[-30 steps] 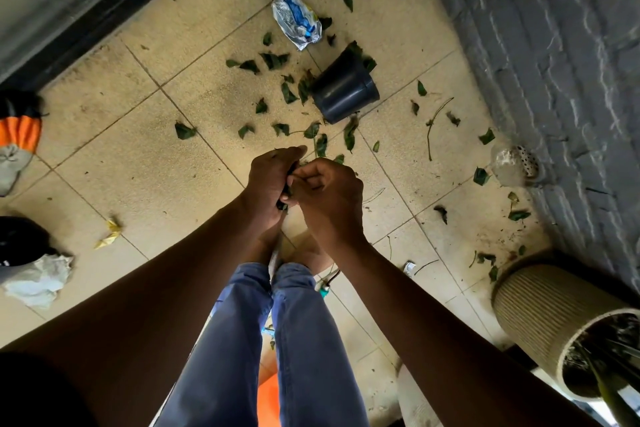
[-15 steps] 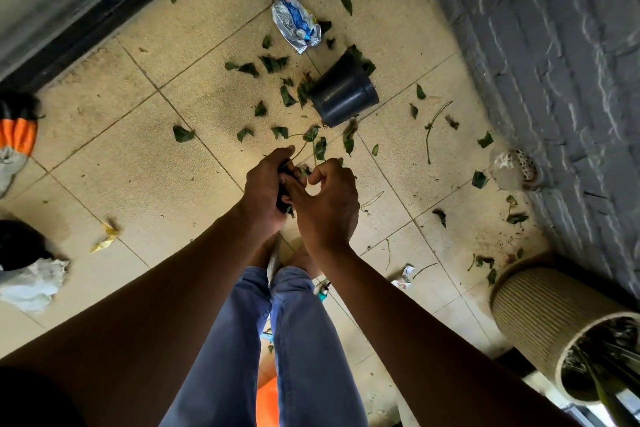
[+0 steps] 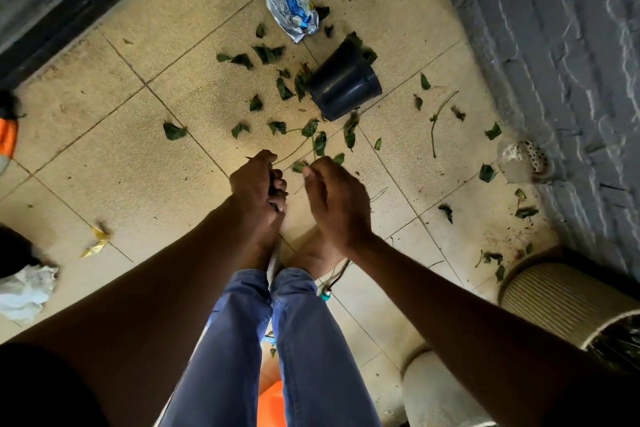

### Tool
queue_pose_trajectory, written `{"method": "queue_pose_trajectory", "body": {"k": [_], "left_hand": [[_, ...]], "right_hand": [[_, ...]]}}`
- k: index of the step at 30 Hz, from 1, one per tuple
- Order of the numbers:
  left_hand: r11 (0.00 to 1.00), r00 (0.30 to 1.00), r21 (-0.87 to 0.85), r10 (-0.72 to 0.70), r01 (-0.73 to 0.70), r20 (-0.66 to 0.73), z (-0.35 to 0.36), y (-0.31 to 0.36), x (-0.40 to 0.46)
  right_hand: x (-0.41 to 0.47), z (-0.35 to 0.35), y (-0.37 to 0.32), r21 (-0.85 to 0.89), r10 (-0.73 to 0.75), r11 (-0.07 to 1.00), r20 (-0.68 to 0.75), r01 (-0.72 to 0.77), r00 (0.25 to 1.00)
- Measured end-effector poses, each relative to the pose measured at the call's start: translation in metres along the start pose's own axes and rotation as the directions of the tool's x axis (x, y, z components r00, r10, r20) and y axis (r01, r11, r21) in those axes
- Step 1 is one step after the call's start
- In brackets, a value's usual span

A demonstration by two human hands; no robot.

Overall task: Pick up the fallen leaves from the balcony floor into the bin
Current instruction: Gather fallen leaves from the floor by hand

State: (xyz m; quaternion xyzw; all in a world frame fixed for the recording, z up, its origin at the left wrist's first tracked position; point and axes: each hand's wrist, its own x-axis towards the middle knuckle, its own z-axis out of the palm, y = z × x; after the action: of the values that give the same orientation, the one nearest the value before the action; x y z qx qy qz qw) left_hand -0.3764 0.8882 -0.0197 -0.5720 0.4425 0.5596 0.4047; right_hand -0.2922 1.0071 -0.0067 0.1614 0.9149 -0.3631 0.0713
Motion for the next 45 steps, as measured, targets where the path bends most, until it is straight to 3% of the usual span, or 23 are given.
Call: {"method": "queue_pose_trajectory", "body": {"k": [7,13,18,25,30,34,38,41,45], "left_hand": [[0.990,0.987,0.134,-0.065,0.045,0.150,-0.021,0.002,0.027],[0.987,0.988,0.151,-0.072,0.052,0.135,-0.038,-0.010,0.045],[0.982,0.991,0.185,-0.046,0.023,0.122,-0.052,-0.015,0.058],[0.983,0.995,0.186,-0.025,0.007,0.094,-0.043,-0.007,0.048],[0.960,0.992,0.281,-0.042,0.007,0.120,-0.044,-0.003,0.058],[0.966,0.993,0.257,-0.038,0.008,0.110,-0.048,-0.007,0.058],[0.963,0.995,0.269,-0.036,0.011,0.089,-0.052,-0.014,0.052],[0.961,0.995,0.274,-0.053,0.027,0.087,-0.053,-0.016,0.048],[0.958,0.994,0.284,-0.062,0.035,0.088,-0.053,-0.017,0.045]], "right_hand": [[0.056,0.027,0.095,-0.333,0.289,0.907,0.051,-0.256,0.956],[0.086,0.052,0.114,-0.308,0.364,0.894,0.073,-0.326,0.928],[0.096,0.052,0.123,-0.238,0.402,0.890,0.004,-0.390,0.916],[0.079,0.062,0.101,-0.278,0.078,0.960,0.173,-0.027,0.982],[0.080,0.079,0.102,-0.331,0.078,0.944,0.245,0.008,0.966],[0.083,0.084,0.107,-0.303,0.145,0.950,0.194,-0.081,0.970],[0.080,0.070,0.113,-0.173,0.298,0.942,0.037,-0.288,0.954],[0.071,0.050,0.114,-0.082,0.354,0.929,-0.079,-0.360,0.932],[0.054,0.035,0.122,-0.062,0.371,0.926,-0.044,-0.374,0.927]]}}
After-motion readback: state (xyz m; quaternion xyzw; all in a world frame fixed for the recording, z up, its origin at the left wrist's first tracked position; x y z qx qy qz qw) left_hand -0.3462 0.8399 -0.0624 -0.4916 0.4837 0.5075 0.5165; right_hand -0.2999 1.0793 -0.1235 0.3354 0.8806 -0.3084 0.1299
